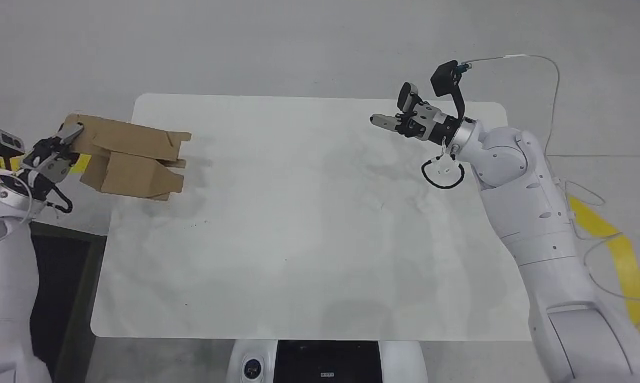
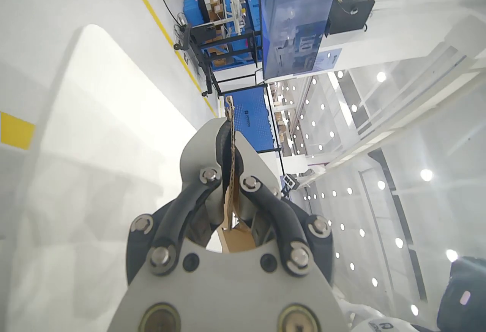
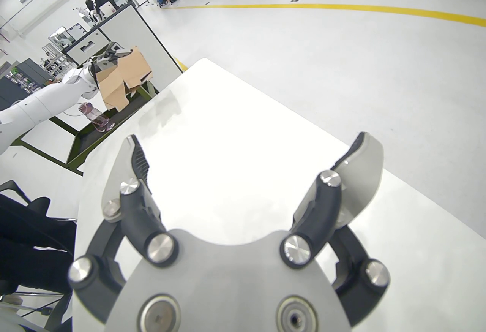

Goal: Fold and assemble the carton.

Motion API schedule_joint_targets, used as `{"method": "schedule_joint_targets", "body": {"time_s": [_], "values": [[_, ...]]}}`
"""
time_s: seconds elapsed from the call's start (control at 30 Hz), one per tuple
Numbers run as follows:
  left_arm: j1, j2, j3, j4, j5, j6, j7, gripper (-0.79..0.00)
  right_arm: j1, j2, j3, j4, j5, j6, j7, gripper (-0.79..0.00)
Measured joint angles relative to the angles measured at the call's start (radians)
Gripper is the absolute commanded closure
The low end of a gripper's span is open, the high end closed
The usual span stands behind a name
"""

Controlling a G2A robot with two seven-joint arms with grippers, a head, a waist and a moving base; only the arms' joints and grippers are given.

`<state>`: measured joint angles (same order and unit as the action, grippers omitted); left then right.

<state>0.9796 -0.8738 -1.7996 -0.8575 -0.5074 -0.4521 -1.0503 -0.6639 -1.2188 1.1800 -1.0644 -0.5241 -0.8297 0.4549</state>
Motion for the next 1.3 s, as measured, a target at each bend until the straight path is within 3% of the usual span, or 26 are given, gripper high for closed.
{"method": "schedule_joint_targets", "body": {"time_s": [0.3, 0.63, 0.83, 0.93, 1.3], "values": [[-0.144, -0.042, 0.213, -0.034, 0.042, -0.002, -0.046, 0.0, 0.0, 0.0, 0.0, 0.0, 0.0, 0.0, 0.0, -0.785], [-0.361, -0.114, 0.458, 0.058, -0.064, -0.035, -0.289, 0.0, 0.0, 0.0, 0.0, 0.0, 0.0, 0.0, 0.0, -0.785], [-0.41, -0.145, 0.583, 0.026, -0.103, -0.004, -0.315, 0.0, 0.0, 0.0, 0.0, 0.0, 0.0, 0.0, 0.0, -0.785], [-0.42, -0.151, 0.62, 0.026, -0.12, 0.0, -0.318, 0.0, 0.0, 0.0, 0.0, 0.0, 0.0, 0.0, 0.0, -0.785], [-0.421, -0.151, 0.621, 0.027, -0.122, 0.0, -0.318, 0.0, 0.0, 0.0, 0.0, 0.0, 0.0, 0.0, 0.0, -0.785]]}}
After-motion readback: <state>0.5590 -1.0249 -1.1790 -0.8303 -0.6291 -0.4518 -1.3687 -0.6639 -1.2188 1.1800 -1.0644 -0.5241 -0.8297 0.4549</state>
